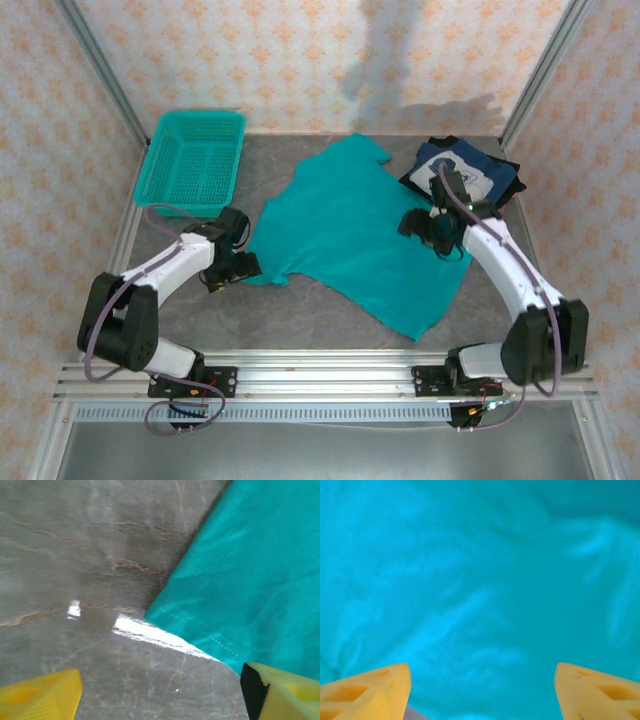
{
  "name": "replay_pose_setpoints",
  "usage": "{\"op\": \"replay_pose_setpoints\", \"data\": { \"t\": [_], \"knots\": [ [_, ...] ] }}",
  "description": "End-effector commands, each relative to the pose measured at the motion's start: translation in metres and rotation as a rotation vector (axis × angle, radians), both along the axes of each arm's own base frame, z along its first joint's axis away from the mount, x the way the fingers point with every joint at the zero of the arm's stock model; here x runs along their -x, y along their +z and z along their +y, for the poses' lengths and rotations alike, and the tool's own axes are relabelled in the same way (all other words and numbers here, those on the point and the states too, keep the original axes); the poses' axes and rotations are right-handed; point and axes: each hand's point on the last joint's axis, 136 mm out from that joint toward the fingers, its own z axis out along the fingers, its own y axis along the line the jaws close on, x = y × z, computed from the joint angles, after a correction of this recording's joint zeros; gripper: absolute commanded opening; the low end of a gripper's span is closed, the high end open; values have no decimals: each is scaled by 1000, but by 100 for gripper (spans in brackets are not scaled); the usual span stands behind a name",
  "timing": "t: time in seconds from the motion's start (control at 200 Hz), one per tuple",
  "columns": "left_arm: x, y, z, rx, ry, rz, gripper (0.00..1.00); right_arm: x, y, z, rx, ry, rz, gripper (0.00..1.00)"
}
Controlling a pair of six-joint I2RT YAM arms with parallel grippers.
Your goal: Fold and stack the t-shirts
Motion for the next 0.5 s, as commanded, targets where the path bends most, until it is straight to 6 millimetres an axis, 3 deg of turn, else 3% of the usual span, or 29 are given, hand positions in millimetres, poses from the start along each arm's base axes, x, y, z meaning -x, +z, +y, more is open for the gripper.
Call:
{"op": "replay_pose_setpoints", "data": {
  "t": [0.0, 0.255, 0.37, 0.495],
  "knots": [
    [-15, -11, -6, 51, 16, -5, 80, 77, -32, -6, -49, -100, 240, 75],
    [-49, -27, -9, 97, 25, -43, 72, 144, -70, -13, -51, -151, 394, 71],
    [-64, -28, -17, 131, 18, -73, 69, 161, -84, -15, -40, -164, 463, 70],
    [-76, -35, -22, 153, 21, -79, 57, 169, -95, -10, -50, -165, 501, 69]
  ]
}}
